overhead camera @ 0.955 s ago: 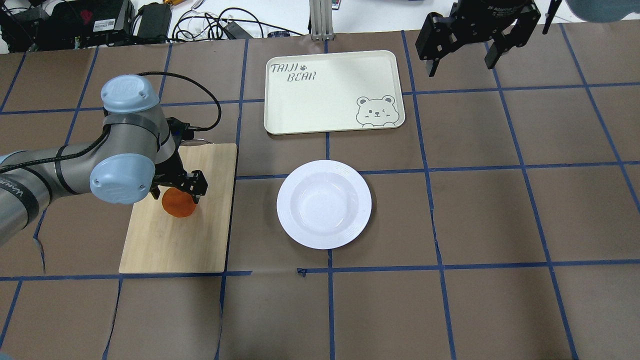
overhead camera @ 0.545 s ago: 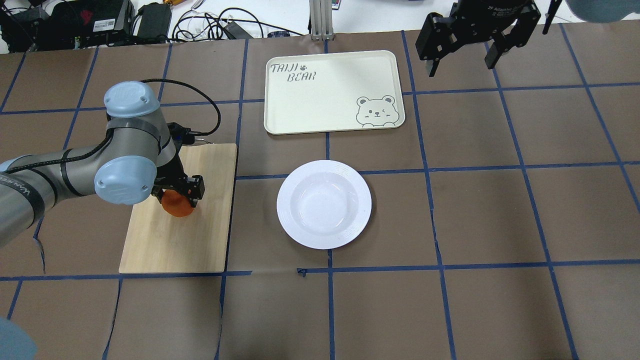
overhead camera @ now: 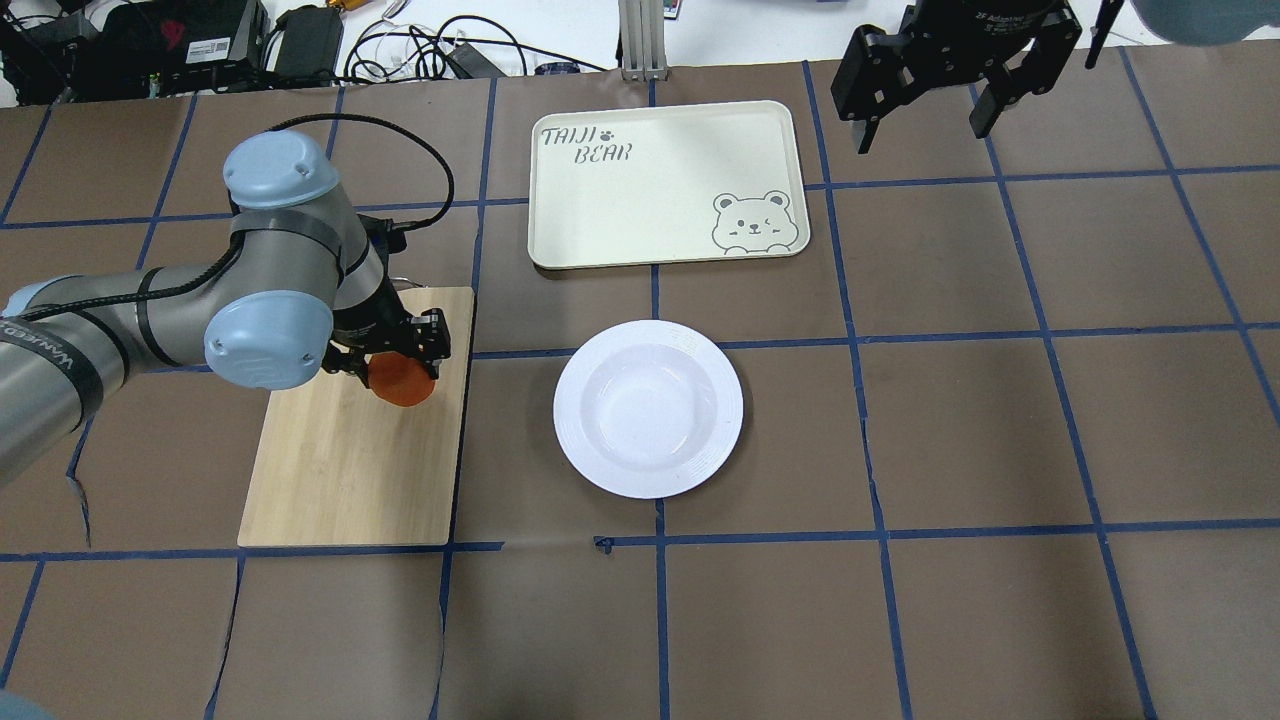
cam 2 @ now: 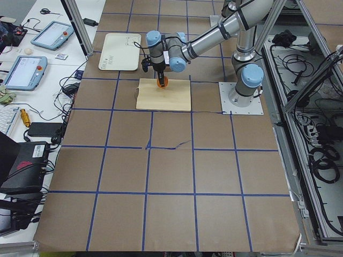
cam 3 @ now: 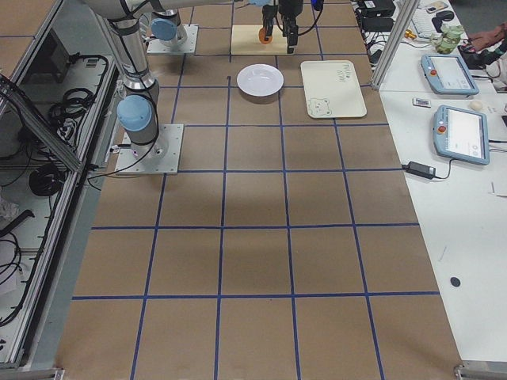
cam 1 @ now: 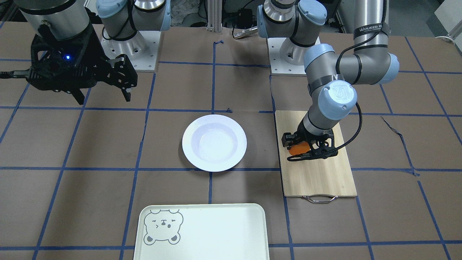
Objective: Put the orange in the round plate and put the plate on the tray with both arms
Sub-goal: 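Carry the orange with the left gripper over the white plate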
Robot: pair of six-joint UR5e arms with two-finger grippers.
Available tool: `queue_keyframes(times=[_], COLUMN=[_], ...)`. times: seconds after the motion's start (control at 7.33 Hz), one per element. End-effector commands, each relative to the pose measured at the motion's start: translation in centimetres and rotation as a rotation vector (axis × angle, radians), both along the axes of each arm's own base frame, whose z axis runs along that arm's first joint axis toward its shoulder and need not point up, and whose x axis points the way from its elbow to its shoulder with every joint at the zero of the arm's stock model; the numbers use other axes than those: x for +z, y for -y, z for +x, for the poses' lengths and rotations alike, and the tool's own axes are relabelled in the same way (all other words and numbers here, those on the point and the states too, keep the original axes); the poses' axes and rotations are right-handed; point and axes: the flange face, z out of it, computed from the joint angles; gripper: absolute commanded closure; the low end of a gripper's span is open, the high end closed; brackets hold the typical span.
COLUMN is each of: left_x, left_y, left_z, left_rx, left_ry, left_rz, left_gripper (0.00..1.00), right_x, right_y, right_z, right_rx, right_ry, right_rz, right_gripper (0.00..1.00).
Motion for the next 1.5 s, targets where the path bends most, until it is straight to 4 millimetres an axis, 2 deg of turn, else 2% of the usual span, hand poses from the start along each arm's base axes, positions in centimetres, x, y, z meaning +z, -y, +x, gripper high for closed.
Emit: queue_keyframes(times=[0.0,0.14,0.41,0.55,0.68,0.82,0.95,1.09,1.36], left_x=[1.6,2.6,0.9,0.0,-0.7,-2.0,-2.8,-3.4,-2.0], left_y=[-2.3,-2.9,-4.8,-5.7,-5.7,-5.7,-5.6,-5.6,-5.0], left_z=[-9.3,-12.9,-17.9,-20.4,-21.9,-22.2,-22.3,-22.3,-22.3], left_rx=[0.185,0.26,0.455,0.504,0.575,0.579,0.577,0.567,0.513], left_ry=[0.001,-0.03,0.005,-0.033,-0.08,-0.072,-0.064,-0.056,-0.077], left_rz=[-0.039,-0.055,-0.036,-0.019,-0.02,-0.008,0.005,0.014,-0.025], left_gripper=[0.81,0.81,0.81,0.81,0.81,0.81,0.73,0.01,0.0], right_x=[0.0,0.0,0.0,0.0,0.0,0.0,0.0,0.0,0.2], right_y=[0.0,0.0,0.0,0.0,0.0,0.0,0.0,0.0,0.2], right_z=[0.0,0.0,0.0,0.0,0.1,0.0,0.0,0.1,0.1], right_rx=[0.002,0.002,0.004,0.001,0.005,0.002,0.005,-0.003,-0.006], right_ry=[-0.002,-0.002,-0.002,-0.002,-0.002,-0.002,-0.002,0.006,0.008], right_rz=[0.0,0.0,0.0,0.0,0.001,0.001,0.001,0.002,-0.025], right_gripper=[0.0,0.0,0.0,0.0,0.0,0.0,0.0,0.0,0.0])
